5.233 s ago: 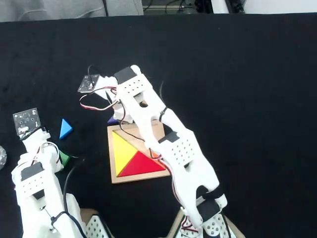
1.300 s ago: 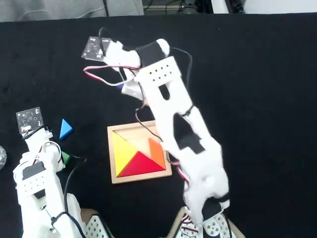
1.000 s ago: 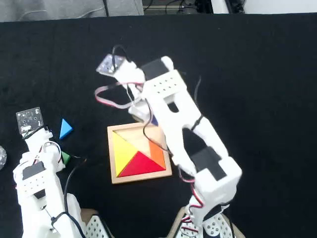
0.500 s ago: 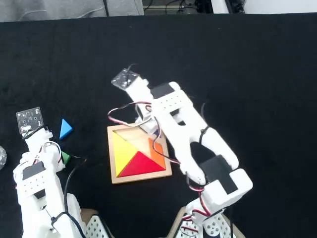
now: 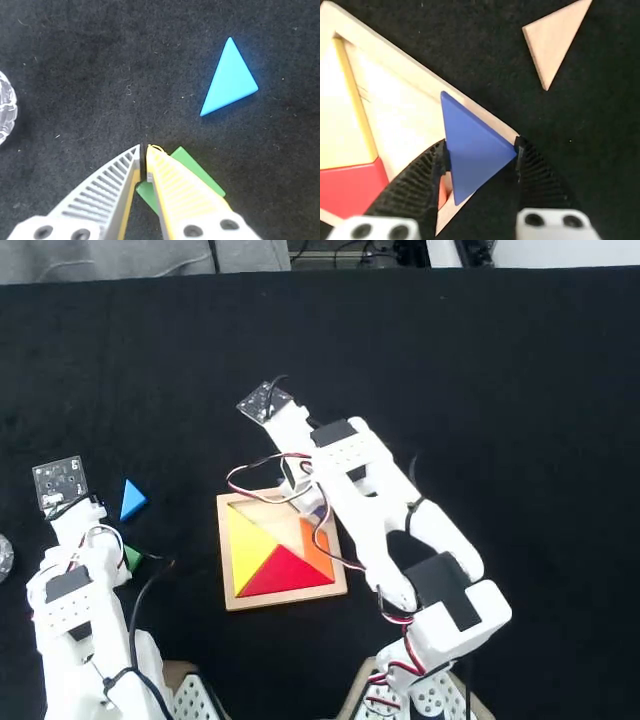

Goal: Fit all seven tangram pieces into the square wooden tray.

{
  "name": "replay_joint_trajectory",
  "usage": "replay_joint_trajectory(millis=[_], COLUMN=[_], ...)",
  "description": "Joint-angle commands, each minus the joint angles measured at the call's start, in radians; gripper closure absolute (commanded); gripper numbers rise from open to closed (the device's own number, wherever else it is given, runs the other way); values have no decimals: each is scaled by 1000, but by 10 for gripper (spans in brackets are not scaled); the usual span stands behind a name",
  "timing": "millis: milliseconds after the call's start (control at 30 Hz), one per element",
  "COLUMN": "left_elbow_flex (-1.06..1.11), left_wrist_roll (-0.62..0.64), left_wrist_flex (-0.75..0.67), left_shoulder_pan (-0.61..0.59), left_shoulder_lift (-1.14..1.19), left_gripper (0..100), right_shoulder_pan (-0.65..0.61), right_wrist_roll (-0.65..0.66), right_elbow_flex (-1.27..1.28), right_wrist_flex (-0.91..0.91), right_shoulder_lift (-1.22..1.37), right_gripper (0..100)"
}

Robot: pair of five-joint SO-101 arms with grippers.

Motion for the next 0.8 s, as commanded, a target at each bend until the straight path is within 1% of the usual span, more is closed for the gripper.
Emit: replay_joint_trajectory(millis=[0, 200, 367, 433, 533, 600, 767], left_elbow_flex=[-42, -42, -42, -42, -42, -42, -42], left_wrist_roll=[-5, -5, -5, -5, -5, -5, -5], left_wrist_flex=[2, 2, 2, 2, 2, 2, 2], left_shoulder_pan=[13, 13, 13, 13, 13, 13, 13], left_shoulder_lift=[-12, -12, -12, -12, -12, -12, -12], left_gripper=[967, 967, 967, 967, 967, 967, 967], right_shoulder_pan=[9, -37, -35, -37, -40, -40, -40], right_wrist_roll=[-9, -8, -9, -9, -9, -2, -2], right_elbow_flex=[15, 47, 48, 51, 58, 65, 62], right_wrist_flex=[-21, -49, -49, -44, -40, -43, -38], right_shoulder_lift=[-56, -56, -56, -56, -56, -56, -67], right_gripper=[868, 865, 863, 836, 749, 714, 726])
